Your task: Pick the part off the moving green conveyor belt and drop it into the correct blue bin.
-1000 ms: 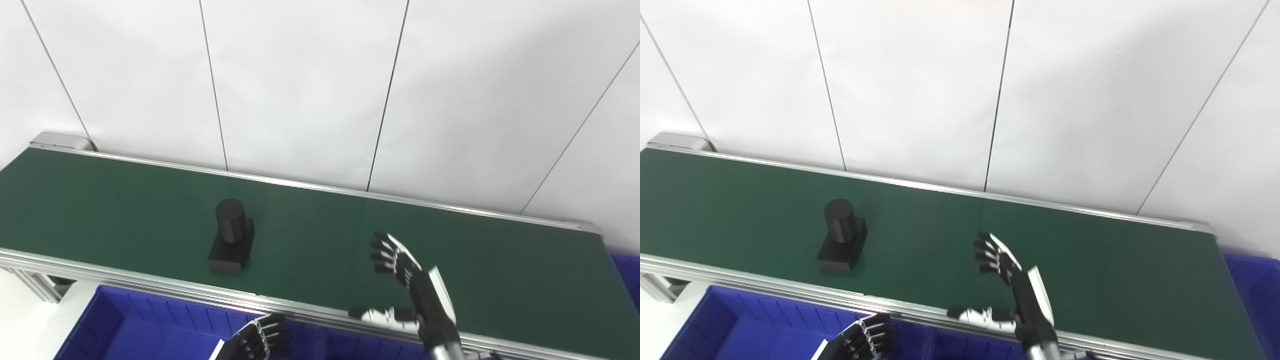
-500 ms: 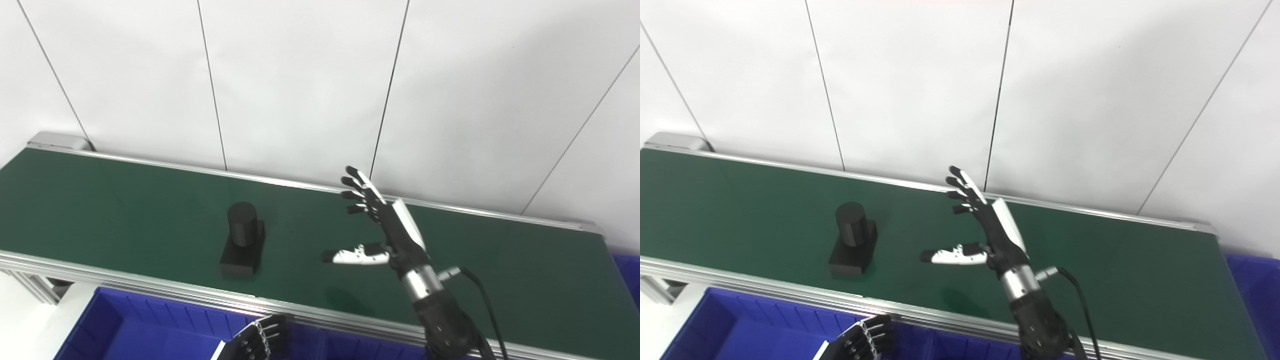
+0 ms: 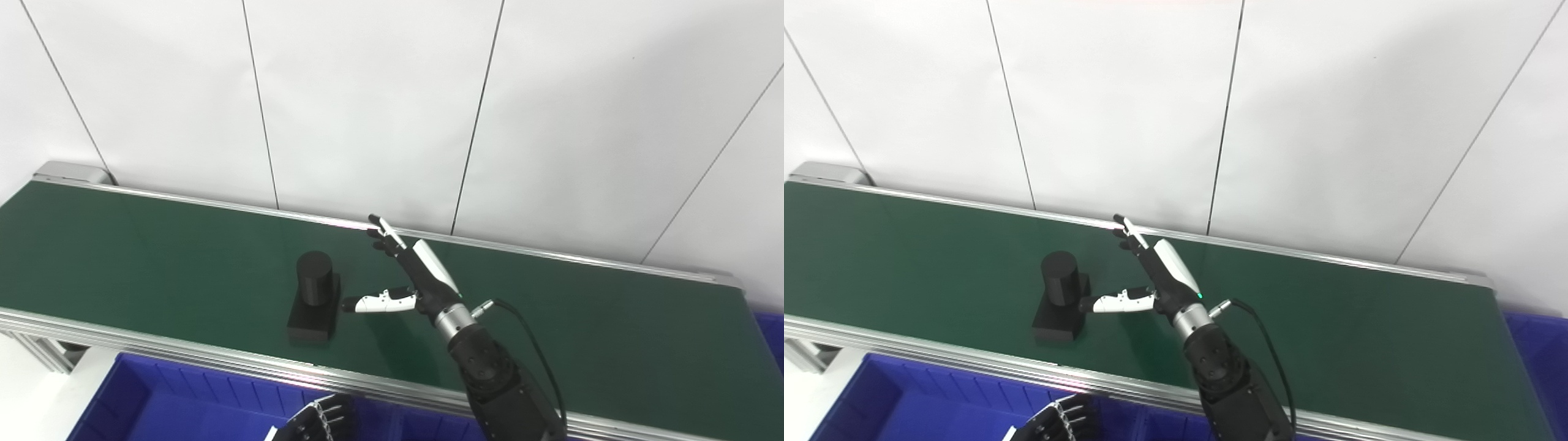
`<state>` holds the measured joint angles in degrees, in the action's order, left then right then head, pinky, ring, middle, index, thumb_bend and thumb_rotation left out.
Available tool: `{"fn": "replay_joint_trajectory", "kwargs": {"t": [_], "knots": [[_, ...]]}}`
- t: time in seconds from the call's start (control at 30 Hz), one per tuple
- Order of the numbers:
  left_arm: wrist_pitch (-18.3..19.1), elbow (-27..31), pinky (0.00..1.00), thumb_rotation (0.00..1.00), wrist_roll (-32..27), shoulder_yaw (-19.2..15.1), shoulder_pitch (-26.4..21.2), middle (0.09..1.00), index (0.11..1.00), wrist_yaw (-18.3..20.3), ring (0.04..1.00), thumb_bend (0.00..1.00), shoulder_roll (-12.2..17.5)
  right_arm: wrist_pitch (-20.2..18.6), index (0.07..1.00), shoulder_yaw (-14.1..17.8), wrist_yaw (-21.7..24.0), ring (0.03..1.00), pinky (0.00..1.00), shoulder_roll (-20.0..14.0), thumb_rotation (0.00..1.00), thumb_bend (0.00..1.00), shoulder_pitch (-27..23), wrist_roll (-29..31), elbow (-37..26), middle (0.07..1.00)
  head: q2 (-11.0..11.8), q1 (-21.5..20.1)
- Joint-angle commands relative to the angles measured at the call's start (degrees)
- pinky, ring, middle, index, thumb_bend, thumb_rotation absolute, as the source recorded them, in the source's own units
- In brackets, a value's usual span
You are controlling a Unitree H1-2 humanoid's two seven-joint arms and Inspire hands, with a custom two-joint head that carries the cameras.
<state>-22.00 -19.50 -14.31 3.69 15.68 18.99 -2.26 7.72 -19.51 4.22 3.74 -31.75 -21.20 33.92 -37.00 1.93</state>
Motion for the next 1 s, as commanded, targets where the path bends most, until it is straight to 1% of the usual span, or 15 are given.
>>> {"fn": "replay_joint_trajectory", "kwargs": {"t": [0.0,0.13,0.27,0.43,0.57,0.67,0.77,0.87,0.93,0.97], "knots": [[-2.6,1.6,0.72,0.00,0.3,0.6,0.6,0.710,0.723,-0.1,0.689,0.59,-1.0,3.1,1.000,-0.4,-1.4,0.936,1.00,0.9,0.38,0.89,-4.0,-0.8,0.7,0.959,0.0,0.5],[-3.7,1.5,0.71,0.00,0.2,0.9,1.3,0.706,0.719,0.0,0.683,0.59,-1.9,3.6,1.000,-0.9,-2.3,0.938,1.00,0.9,0.39,0.91,-5.1,-1.7,3.7,0.955,-0.3,1.1],[-4.4,1.1,0.72,0.00,0.5,1.2,1.7,0.705,0.717,0.0,0.679,0.59,-2.3,4.5,1.000,-1.0,-3.0,0.929,1.00,1.1,0.37,0.92,-5.9,-1.6,6.9,0.926,-0.5,1.1],[-4.7,0.4,0.72,0.00,1.3,1.0,1.6,0.705,0.716,-0.5,0.681,0.58,-2.9,5.5,1.000,-0.8,-3.4,0.931,1.00,1.7,0.35,0.91,-7.1,-1.1,10.1,0.928,-0.3,1.9],[-4.5,0.4,0.71,0.00,1.4,1.1,1.5,0.701,0.716,-0.8,0.682,0.59,-3.2,6.9,1.000,-1.1,-3.5,0.935,1.00,2.2,0.35,0.90,-8.3,-1.2,12.3,0.934,-0.1,2.6],[-4.5,0.8,0.73,0.00,1.9,1.2,1.5,0.696,0.712,-1.1,0.689,0.60,-3.3,7.8,1.000,-1.1,-3.2,0.943,1.00,2.7,0.34,0.90,-9.1,-0.9,13.9,0.941,0.0,2.9],[-4.1,1.5,0.72,0.00,2.4,1.1,1.9,0.693,0.711,-1.9,0.689,0.60,-3.4,9.5,0.979,-0.5,-3.0,0.938,1.00,3.7,0.29,0.90,-9.8,0.4,16.4,0.929,0.2,3.2],[-4.0,1.7,0.71,0.00,1.9,1.3,2.1,0.692,0.713,-2.0,0.686,0.60,-3.4,10.9,0.952,0.7,-2.8,0.929,1.00,4.9,0.20,0.89,-10.5,2.5,19.3,0.916,0.4,3.6],[-4.2,1.7,0.72,0.00,1.7,1.5,2.2,0.691,0.712,-2.0,0.686,0.60,-3.5,11.4,0.948,1.3,-2.6,0.926,1.00,5.4,0.18,0.89,-10.8,3.4,20.2,0.912,0.4,3.7],[-4.3,1.7,0.72,0.00,1.7,1.5,2.2,0.688,0.709,-2.0,0.684,0.61,-3.5,11.5,0.934,1.4,-2.4,0.914,0.90,5.6,0.16,0.87,-10.9,3.7,20.4,0.908,0.4,3.7]]}}
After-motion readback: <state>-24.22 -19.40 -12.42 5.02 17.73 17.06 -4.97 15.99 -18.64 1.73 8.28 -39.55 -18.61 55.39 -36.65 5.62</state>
